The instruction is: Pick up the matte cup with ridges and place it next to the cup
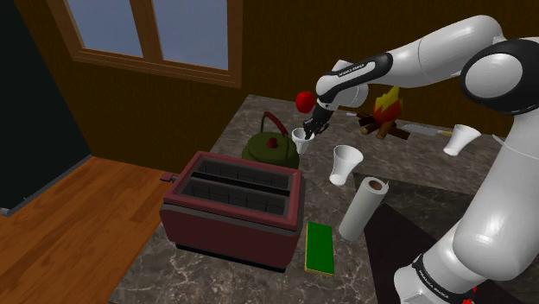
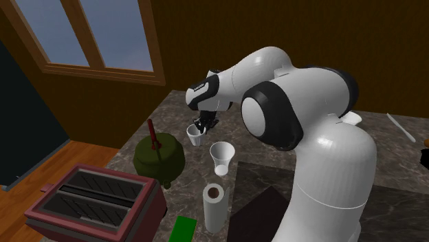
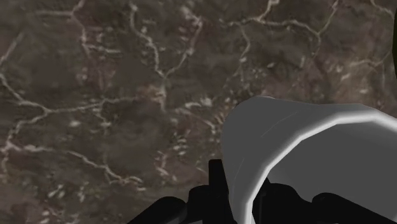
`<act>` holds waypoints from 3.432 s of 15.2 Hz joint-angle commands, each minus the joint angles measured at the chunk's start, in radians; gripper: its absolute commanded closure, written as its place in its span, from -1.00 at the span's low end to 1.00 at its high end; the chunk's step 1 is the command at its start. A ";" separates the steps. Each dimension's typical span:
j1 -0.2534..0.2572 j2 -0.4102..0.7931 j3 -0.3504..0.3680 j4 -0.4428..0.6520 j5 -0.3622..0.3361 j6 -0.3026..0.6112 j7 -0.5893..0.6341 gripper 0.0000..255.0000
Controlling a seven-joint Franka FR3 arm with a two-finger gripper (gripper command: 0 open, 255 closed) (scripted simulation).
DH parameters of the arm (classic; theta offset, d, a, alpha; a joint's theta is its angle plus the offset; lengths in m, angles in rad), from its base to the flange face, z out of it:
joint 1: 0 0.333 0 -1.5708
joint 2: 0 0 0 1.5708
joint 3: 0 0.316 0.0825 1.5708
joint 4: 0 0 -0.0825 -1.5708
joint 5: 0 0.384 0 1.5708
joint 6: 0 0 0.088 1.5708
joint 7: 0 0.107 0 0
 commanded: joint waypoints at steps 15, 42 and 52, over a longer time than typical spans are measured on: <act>0.004 -0.093 -0.013 0.086 -0.054 -0.174 0.061 1.00; -0.024 -0.227 -0.044 0.244 -0.104 -0.467 0.079 1.00; -0.116 -0.426 -0.145 0.037 -0.150 -0.487 -0.097 1.00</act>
